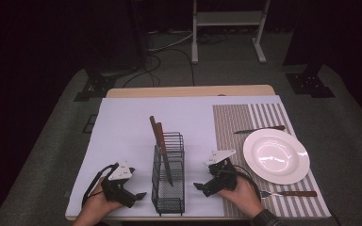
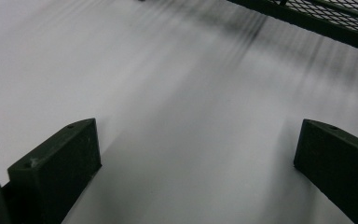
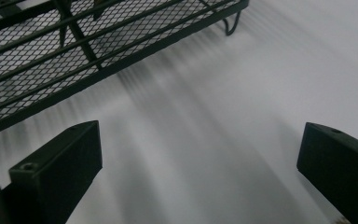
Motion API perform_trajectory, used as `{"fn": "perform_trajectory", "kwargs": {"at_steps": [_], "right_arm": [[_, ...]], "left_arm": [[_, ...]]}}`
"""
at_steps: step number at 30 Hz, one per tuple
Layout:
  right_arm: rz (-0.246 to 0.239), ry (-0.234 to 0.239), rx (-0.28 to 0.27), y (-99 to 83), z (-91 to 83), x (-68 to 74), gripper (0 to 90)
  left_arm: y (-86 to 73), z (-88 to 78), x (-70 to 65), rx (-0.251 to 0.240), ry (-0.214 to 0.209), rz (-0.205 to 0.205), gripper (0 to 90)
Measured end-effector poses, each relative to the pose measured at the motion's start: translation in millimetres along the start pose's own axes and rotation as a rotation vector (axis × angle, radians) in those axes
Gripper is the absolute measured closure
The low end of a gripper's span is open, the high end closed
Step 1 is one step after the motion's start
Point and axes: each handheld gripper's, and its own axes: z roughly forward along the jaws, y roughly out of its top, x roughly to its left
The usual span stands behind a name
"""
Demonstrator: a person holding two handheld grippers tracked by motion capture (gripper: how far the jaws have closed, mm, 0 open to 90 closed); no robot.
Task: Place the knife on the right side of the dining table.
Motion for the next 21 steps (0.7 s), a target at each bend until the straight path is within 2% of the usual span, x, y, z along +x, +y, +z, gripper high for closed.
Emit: {"fn": "perform_trajectory", "kwargs": {"at_steps": [4,10,13,21], "right_arm": [[-0.018,0.006,0.041,-3.0,6.8,3.7,0.0],[-0.039,0.000,0.034,-5.8,10.7,5.9,0.0],[-0.070,-0.028,0.034,-7.5,12.2,9.4,0.0],[-0.063,-0.037,0.024,-9.1,12.1,10.6,0.0]], "left_arm": [[0.0,0.1,-0.1,-0.001,0.000,-0.001,0.0],[0.0,0.0,-0.2,-0.001,0.001,-0.002,0.0],[-0.1,-0.1,-0.3,0.000,0.002,-0.002,0.0],[-0.1,-0.1,-0.3,0.001,0.002,-0.001,0.0]]}}
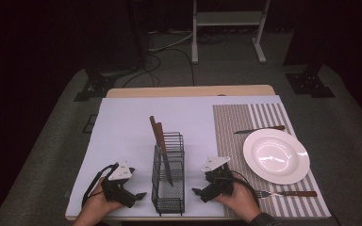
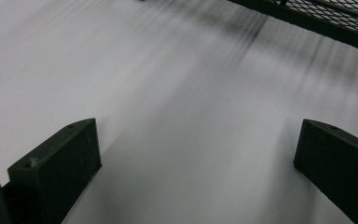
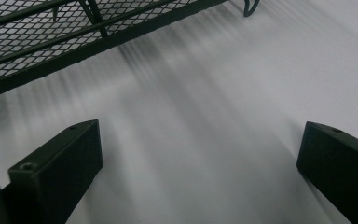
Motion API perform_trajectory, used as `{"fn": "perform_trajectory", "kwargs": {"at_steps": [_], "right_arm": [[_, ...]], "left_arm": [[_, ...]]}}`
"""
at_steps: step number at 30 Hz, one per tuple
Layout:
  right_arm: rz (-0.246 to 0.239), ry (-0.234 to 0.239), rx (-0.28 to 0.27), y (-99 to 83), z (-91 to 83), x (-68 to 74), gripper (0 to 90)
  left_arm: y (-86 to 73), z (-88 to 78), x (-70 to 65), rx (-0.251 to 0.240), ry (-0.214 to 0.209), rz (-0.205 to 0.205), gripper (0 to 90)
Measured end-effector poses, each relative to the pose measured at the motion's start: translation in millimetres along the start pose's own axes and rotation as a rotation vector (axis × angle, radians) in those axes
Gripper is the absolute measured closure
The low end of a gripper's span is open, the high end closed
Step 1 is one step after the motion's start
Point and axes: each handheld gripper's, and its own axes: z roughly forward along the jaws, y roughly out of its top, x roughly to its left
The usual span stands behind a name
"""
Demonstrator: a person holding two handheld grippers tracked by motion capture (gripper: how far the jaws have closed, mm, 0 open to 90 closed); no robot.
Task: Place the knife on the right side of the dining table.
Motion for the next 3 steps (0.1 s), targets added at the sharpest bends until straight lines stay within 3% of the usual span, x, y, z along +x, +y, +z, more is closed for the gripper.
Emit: {"fn": "perform_trajectory", "kwargs": {"at_steps": [3], "right_arm": [[0.001,0.001,0.000,0.0,0.0,-0.1,0.0]], "left_arm": [[0.0,0.0,0.1,0.000,0.000,0.000,0.0]]}}
